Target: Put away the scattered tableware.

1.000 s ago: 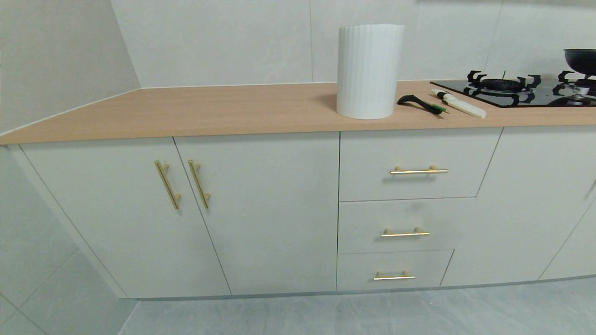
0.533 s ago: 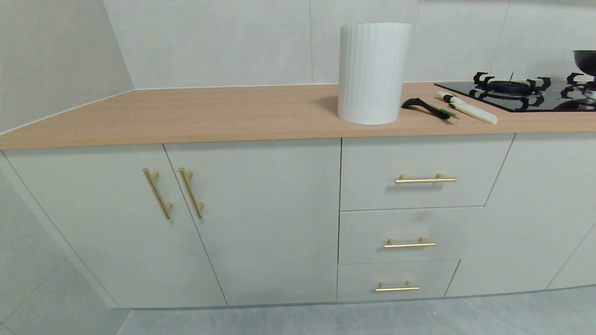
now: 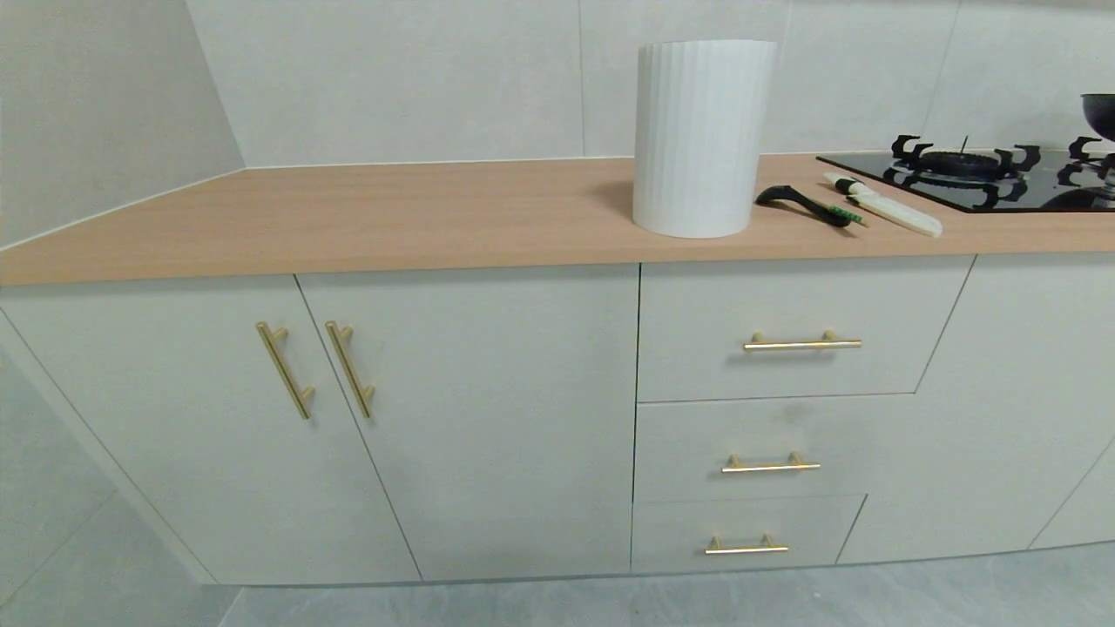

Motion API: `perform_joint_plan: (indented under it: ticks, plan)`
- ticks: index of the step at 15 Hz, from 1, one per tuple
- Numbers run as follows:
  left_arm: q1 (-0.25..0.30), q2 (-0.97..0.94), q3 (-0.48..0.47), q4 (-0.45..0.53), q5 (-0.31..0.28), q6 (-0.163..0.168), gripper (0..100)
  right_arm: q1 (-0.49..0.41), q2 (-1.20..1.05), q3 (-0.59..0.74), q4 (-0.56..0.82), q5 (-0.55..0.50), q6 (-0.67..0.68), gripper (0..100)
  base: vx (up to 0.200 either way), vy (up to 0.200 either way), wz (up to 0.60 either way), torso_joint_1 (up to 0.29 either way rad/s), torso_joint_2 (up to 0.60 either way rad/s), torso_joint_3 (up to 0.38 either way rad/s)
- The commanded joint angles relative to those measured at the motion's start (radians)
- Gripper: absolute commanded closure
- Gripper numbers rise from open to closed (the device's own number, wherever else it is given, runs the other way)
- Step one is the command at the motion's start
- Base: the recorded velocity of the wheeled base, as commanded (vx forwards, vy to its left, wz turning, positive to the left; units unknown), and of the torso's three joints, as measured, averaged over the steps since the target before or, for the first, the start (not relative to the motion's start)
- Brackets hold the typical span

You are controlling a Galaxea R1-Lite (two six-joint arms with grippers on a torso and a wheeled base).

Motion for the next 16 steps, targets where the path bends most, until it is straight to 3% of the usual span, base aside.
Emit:
perform_joint_plan:
  ticks: [1,4,7,9,12,15,16]
  plan:
    - [-0.001,0.000,0.000,0.000,0.000,0.000,0,0.002,0.000,0.000,-0.001,0.001,-0.001,0,0.000,0.000,0.00,0.000,0.00,0.000]
    - [-0.001,0.000,0.000,0.000,0.000,0.000,0,0.002,0.003,-0.015,-0.007,0.008,-0.024,0,0.000,0.000,0.00,0.000,0.00,0.000]
    - [0.000,0.000,0.000,0.000,0.002,0.000,0,0.026,0.063,-0.112,0.001,0.035,0.015,0,0.000,0.000,0.00,0.000,0.00,0.000]
    - [-0.001,0.000,0.000,0.000,0.000,0.000,0,0.042,0.175,-0.110,0.080,0.040,-0.033,0,0.000,0.000,0.00,0.000,0.00,0.000]
    - [0.000,0.000,0.000,0.000,0.002,0.000,0,0.045,0.390,-0.169,0.086,0.047,-0.048,0,0.000,0.000,0.00,0.000,0.00,0.000]
    - [-0.001,0.000,0.000,0.000,0.000,0.000,0,0.089,0.546,-0.206,0.047,0.127,-0.048,0,0.000,0.000,0.00,0.000,0.00,0.000]
    - [-0.001,0.000,0.000,0.000,0.000,0.000,0,0.100,0.648,-0.218,-0.030,0.136,-0.048,0,0.000,0.000,0.00,0.000,0.00,0.000]
